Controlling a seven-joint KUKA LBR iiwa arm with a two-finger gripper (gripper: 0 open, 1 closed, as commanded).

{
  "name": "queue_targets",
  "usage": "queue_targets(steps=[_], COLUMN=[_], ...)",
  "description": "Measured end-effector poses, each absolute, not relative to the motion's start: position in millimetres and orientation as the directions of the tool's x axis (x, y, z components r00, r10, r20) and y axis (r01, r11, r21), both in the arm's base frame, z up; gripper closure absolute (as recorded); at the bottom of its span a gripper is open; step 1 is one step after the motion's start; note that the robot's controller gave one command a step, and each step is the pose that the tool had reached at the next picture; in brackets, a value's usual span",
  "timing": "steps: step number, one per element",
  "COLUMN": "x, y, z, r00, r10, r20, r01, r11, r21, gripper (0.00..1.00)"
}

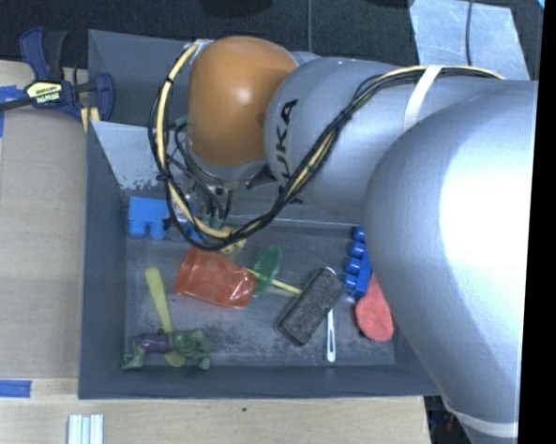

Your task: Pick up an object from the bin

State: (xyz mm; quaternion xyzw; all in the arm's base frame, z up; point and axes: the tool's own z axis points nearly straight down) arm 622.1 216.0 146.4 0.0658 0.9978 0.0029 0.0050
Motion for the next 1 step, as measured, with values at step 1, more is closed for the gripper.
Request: queue_targets(steps=[1], x=[623.6], y=[216.2], z=[168.7], r00=[-0.991], r10=[0.132], r20=[-0.016], r01=[0.132], r11=[0.991], r21=[0.009], gripper=[1.00])
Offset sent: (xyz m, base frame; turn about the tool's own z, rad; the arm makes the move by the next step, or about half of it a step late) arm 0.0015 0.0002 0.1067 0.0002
